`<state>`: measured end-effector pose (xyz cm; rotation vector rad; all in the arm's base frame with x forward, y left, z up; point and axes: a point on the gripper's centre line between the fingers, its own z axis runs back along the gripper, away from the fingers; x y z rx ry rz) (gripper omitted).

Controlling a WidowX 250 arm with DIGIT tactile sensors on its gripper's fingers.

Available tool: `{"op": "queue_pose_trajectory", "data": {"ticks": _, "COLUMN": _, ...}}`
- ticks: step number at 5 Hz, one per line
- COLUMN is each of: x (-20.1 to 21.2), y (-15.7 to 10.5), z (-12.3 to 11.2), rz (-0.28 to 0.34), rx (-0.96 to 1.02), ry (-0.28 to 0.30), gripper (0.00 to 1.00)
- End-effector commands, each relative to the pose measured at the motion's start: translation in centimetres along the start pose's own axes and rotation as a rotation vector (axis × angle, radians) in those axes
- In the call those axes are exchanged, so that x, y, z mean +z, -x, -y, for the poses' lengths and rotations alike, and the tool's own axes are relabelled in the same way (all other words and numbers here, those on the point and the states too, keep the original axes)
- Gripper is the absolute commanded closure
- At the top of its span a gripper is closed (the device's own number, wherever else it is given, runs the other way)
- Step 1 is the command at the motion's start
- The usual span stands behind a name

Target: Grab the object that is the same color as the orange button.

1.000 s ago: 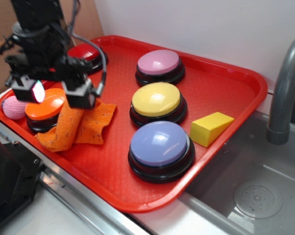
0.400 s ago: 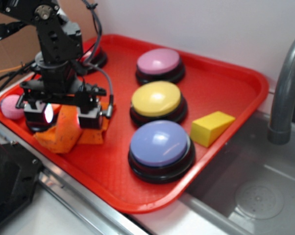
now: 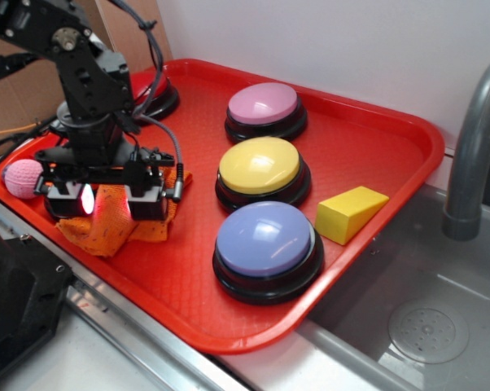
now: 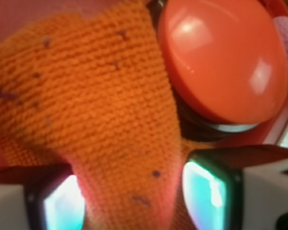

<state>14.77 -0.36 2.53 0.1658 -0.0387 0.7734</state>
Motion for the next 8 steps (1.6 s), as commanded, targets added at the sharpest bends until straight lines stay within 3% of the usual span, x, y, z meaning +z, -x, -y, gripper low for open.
{"op": "queue_pose_trajectory", "data": {"ticks": 1, "x": -0.7, "y": -0.3, "z": -0.3, "rz": -0.004, "rx": 0.03, "ry": 0.011, "gripper": 1.0}}
{"op": "queue_pose_trajectory", "data": {"ticks": 3, "x": 1.6, "y": -1.9, "z": 0.3, "rz": -0.03, "rx": -0.128, "ry": 0.042, "gripper": 1.0}}
{"op": "queue_pose_trajectory", "data": {"ticks": 4, "x": 4.7, "y": -3.8, "z": 1.1, "rz": -0.087, "rx": -0.278, "ry": 0.102, "gripper": 1.0}}
{"op": "queue_pose_trajectory", "data": {"ticks": 5, "x": 8.8, "y": -5.5, "z": 2.7, "rz": -0.085, "rx": -0.427, "ry": 0.18, "gripper": 1.0}}
{"op": "queue_pose_trajectory", "data": {"ticks": 6, "x": 11.9, "y": -7.3, "z": 3.7, "rz": -0.071, "rx": -0.548, "ry": 0.217, "gripper": 1.0}}
{"op": "queue_pose_trajectory", "data": {"ticks": 7, "x": 14.0, "y": -8.6, "z": 4.4, "rz": -0.048, "rx": -0.651, "ry": 0.184, "gripper": 1.0}}
{"op": "queue_pose_trajectory", "data": {"ticks": 8, "x": 12.9, "y": -9.2, "z": 4.4, "rz": -0.039, "rx": -0.685, "ry": 0.23, "gripper": 1.0}}
